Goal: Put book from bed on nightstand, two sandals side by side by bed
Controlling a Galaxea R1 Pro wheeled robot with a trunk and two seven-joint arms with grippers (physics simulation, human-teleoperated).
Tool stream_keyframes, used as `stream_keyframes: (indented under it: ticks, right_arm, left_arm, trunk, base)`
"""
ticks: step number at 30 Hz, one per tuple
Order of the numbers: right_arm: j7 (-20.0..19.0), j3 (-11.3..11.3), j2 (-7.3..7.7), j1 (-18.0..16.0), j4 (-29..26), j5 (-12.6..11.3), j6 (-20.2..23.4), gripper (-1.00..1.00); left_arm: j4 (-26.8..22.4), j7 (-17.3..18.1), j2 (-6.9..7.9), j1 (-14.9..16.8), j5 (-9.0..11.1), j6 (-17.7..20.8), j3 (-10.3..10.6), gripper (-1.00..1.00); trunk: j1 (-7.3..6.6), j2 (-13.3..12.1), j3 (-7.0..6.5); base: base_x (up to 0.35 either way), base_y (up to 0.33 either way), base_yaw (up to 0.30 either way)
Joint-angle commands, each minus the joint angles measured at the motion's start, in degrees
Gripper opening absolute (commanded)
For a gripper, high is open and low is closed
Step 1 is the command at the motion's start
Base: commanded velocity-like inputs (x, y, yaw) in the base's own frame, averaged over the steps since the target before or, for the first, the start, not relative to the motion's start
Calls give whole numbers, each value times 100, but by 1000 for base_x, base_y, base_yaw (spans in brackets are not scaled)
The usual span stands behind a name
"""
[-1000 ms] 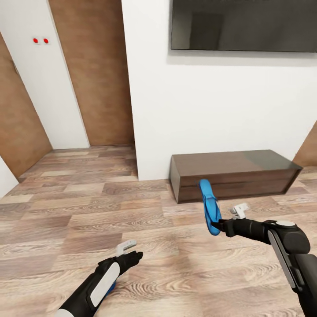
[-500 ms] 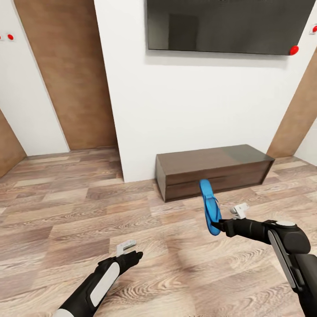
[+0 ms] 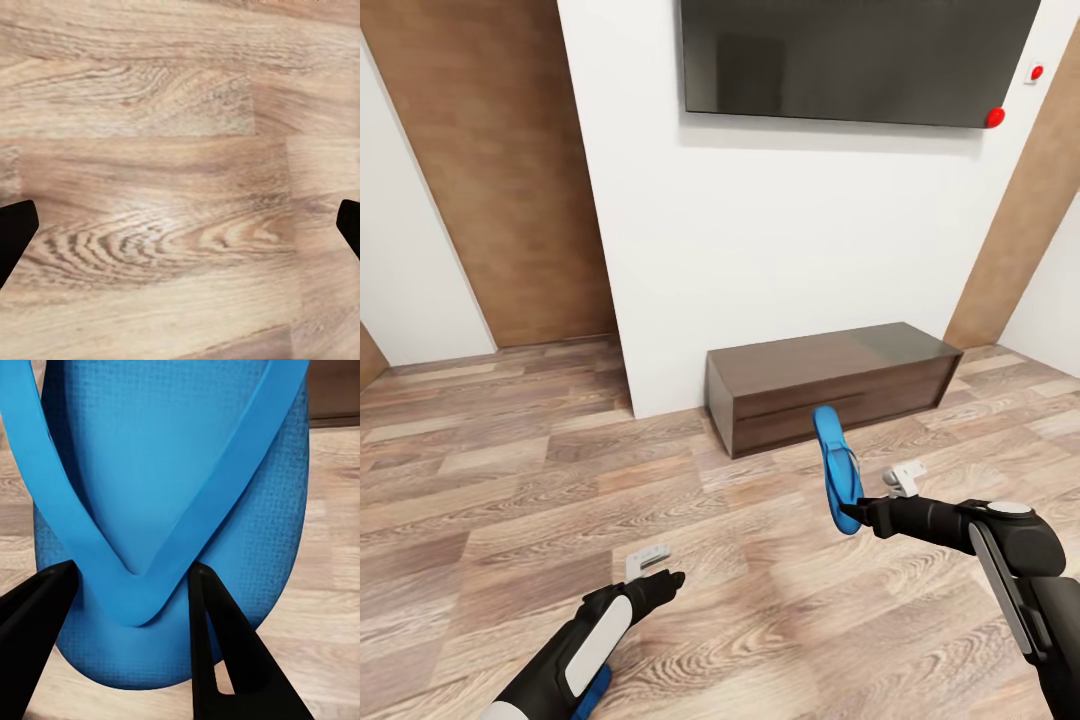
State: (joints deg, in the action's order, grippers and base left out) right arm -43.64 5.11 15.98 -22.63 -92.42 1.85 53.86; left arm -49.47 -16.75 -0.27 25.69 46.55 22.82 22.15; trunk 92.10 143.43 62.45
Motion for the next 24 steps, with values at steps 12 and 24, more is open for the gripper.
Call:
stream_keyframes:
  ticks: [12,24]
  right_arm:
    - [-48,33,-1,-5,0,8,-6,-100]
    - [-18,44,-2,-5,5,6,-18,-100]
  left_arm:
    - [-10,-49,-6,4,61,10,11,100]
    - [-10,-42,-2,5,56,28,-6,100]
  trunk:
    - [-1,2,5]
    - [-1,2,5]
  base:
    - [-45,84,-6]
    - [-125,235,0]
